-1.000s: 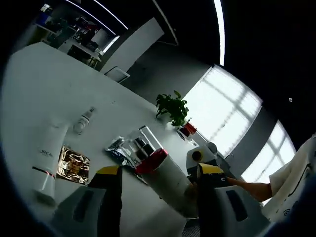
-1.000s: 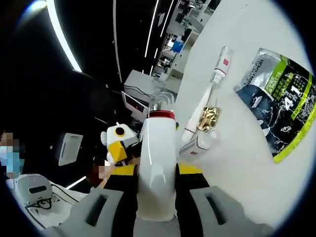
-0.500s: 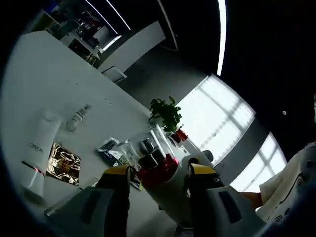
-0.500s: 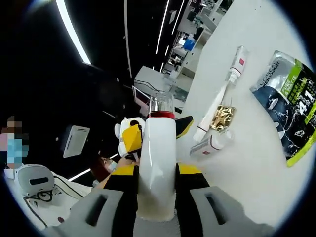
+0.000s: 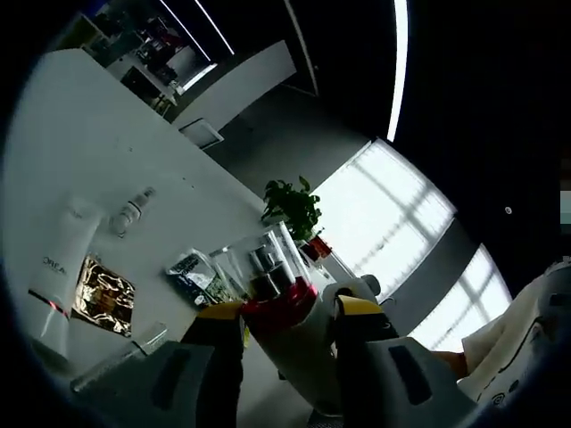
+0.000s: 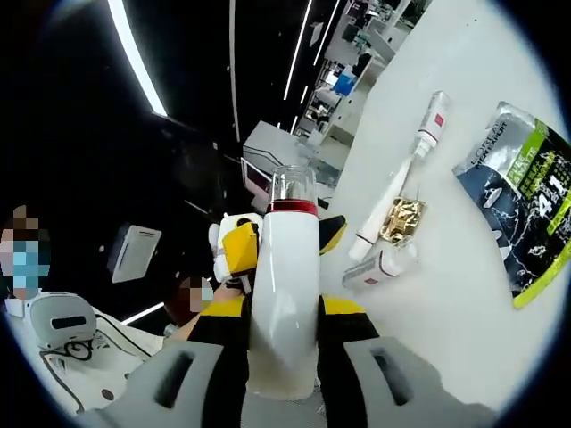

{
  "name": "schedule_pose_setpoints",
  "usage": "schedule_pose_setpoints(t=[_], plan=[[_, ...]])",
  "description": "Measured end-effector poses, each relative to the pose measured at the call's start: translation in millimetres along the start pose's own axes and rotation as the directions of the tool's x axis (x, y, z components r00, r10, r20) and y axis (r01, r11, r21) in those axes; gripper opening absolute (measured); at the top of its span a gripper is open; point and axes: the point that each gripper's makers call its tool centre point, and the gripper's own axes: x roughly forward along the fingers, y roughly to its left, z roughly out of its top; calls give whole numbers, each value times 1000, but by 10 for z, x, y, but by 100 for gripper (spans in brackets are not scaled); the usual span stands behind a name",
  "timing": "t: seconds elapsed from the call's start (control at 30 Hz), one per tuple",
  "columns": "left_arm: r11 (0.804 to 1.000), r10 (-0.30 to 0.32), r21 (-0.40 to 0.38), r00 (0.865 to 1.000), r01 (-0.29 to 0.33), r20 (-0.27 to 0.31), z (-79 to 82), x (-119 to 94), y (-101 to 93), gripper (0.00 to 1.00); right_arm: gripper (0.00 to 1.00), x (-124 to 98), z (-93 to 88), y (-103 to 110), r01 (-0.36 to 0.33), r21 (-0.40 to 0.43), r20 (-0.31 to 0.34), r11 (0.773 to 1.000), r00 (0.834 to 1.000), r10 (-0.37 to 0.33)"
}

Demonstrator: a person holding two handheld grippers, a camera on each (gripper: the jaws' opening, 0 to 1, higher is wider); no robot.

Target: Arrange the skincare products in the storage area until every visible bottle or jar stands upright without overlapping.

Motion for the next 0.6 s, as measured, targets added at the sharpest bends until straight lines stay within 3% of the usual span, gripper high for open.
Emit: schedule_pose_setpoints(t=[0.13,0.37,0.5,0.6], plan=[[999,14,-32,999,-15,-38,-41,3,10,33,28,-13,-34,-12,26,-39,-20,999,999,-27],[1000,-10,-7,998,9,-59,-25,30,-81,31,28,-39,-19,-15,65,-174,-57,983,995,-76],[999,2,35,996,1,-88,-50,73,-99,31,28,-63,-33,-52,81,-195,-60,977,994,-94],[997,16,76,989,-5,-150,-131,86,-111,30,28,-99,-99,-137,121,-290,-96,949,983,-154]])
